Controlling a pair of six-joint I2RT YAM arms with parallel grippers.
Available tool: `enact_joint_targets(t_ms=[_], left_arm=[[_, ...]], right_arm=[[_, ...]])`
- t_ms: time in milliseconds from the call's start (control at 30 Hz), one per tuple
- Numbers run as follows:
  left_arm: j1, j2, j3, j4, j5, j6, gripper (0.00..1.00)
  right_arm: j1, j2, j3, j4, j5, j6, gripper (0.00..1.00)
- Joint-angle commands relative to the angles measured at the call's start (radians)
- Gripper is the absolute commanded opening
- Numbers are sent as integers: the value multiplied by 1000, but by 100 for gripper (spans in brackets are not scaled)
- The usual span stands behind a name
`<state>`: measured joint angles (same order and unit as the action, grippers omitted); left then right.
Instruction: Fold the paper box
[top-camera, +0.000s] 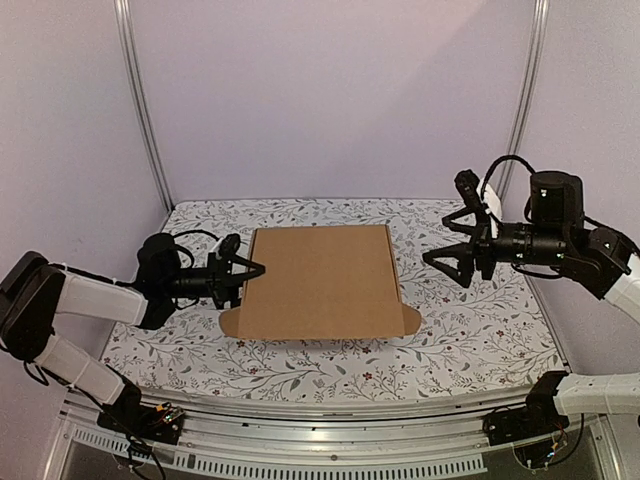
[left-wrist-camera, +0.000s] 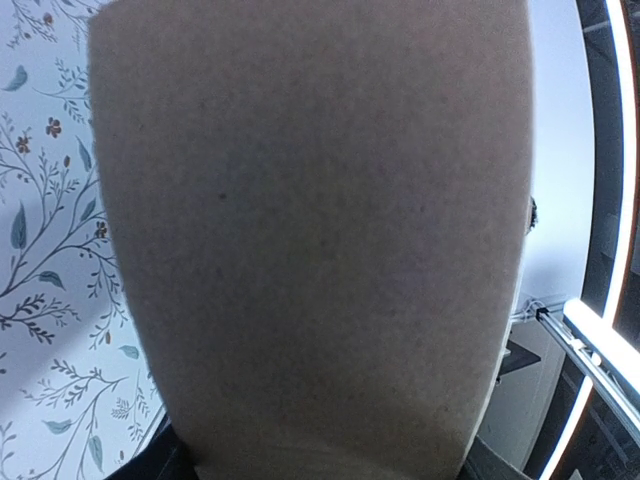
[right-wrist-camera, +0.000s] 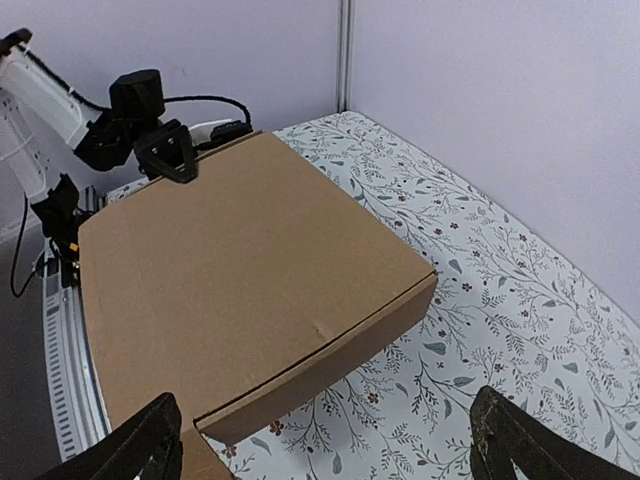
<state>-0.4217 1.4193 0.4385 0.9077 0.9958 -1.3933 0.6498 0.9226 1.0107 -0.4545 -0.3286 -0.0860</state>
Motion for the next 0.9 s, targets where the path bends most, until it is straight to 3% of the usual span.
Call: enact_joint_targets(t_ms=[0, 233, 533, 867], left_arm=[[32, -1, -27, 182, 106, -104, 33], [40, 37, -49, 404, 173, -243, 33], [40, 16, -70, 451, 206, -292, 31], [38, -114, -77, 255, 211, -196, 31]], right_arm=[[165, -39, 16, -106, 49, -347, 99], [387, -60, 3, -153, 405, -775, 99], [544, -133, -84, 9, 694, -1147, 99], [654, -131, -188, 169, 712, -1423, 99]])
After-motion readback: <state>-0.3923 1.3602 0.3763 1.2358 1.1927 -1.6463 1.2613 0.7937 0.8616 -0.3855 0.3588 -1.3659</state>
